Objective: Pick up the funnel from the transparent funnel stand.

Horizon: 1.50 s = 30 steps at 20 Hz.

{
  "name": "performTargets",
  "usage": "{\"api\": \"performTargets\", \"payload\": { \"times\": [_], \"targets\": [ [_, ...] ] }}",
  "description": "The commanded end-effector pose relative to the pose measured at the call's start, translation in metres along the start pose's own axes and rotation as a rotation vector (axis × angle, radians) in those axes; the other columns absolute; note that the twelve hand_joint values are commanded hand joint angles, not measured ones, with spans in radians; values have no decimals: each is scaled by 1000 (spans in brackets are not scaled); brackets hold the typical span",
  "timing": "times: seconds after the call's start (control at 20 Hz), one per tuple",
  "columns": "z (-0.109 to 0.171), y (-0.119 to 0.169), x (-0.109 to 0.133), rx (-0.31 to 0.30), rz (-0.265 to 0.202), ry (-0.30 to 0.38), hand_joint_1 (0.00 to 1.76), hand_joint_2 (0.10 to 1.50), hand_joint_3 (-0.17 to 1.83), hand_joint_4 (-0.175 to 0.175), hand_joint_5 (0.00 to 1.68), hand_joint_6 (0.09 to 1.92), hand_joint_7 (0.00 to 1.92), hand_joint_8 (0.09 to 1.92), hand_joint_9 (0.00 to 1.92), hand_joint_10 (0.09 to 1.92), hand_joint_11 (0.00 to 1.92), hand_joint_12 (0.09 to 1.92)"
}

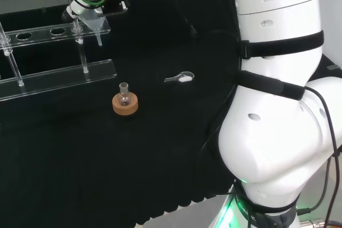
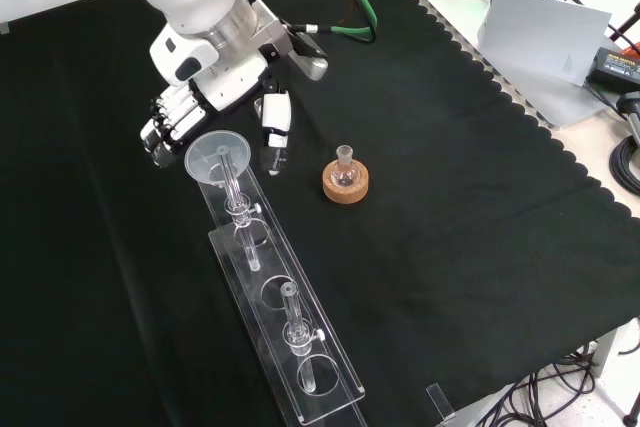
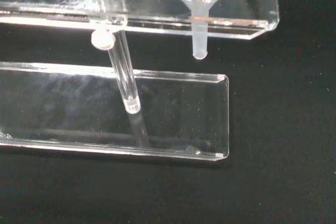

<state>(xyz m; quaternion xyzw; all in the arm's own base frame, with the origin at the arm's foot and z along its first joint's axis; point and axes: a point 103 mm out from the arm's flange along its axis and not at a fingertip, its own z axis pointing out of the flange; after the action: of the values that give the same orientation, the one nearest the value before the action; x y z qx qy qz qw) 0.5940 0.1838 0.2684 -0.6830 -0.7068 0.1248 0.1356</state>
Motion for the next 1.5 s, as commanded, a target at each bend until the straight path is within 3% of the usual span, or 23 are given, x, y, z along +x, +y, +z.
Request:
{"api": "performTargets", "payload": {
  "times": [0.05,0.2,0.4,0.55,1.5],
  "targets": [
    [8,-1,1,29,-2,23,398,736,1,-7,0,87,29,87,19,87,0,962],
    [9,-2,0,-16,-5,65,415,740,2,-12,0,87,86,87,88,87,0,1157],
    [10,-2,-3,-52,-7,77,466,745,2,-20,13,87,105,334,16,583,0,1371],
    [10,0,-4,-47,-2,71,485,747,2,-26,56,87,88,546,1,720,0,1417],
    [16,11,-13,-22,2,35,489,747,2,-32,72,87,53,606,0,760,0,1431]
  ]
}}
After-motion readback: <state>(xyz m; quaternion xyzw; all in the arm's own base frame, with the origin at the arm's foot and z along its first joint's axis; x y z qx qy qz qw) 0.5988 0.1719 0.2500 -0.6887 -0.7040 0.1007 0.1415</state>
